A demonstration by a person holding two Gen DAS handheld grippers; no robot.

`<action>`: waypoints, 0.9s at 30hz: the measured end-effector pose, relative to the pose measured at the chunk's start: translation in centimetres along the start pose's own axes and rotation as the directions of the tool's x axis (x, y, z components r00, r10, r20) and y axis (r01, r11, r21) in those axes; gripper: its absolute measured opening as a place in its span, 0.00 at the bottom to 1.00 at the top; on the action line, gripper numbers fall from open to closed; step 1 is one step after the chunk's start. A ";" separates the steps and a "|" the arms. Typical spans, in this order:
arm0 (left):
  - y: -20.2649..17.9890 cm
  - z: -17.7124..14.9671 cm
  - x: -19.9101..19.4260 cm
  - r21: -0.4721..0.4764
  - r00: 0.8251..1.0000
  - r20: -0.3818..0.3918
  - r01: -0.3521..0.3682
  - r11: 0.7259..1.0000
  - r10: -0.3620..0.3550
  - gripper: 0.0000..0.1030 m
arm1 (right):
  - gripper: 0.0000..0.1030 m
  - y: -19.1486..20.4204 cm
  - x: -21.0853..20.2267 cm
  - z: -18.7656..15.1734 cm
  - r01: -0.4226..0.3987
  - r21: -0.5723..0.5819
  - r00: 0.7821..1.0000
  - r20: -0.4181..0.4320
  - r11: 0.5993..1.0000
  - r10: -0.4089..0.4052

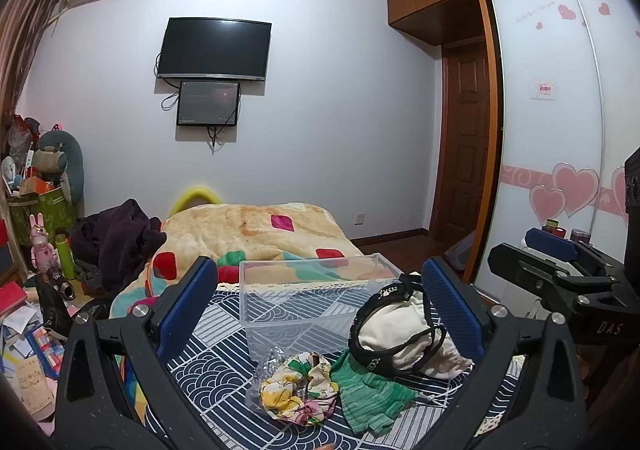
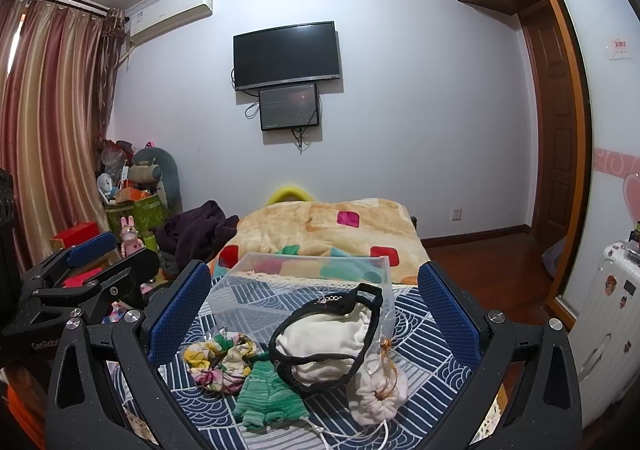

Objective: Organize soft objects

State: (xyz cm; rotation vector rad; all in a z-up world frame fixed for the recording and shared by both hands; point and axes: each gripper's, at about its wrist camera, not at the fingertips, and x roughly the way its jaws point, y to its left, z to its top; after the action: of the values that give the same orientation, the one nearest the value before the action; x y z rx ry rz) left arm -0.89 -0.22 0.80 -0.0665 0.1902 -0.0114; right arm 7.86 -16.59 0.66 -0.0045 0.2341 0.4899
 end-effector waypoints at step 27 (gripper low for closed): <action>3.1 -9.0 8.5 -0.031 0.939 -0.341 0.045 0.999 -0.053 0.45 | 0.78 -3.0 6.5 -6.2 -0.030 0.106 0.947 -0.314 0.994 0.062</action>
State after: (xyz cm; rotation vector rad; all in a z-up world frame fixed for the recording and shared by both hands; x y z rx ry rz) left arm 5.72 2.13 -9.86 -0.0916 0.5372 -0.0707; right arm 13.47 -16.56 -6.96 0.0204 0.5759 0.5223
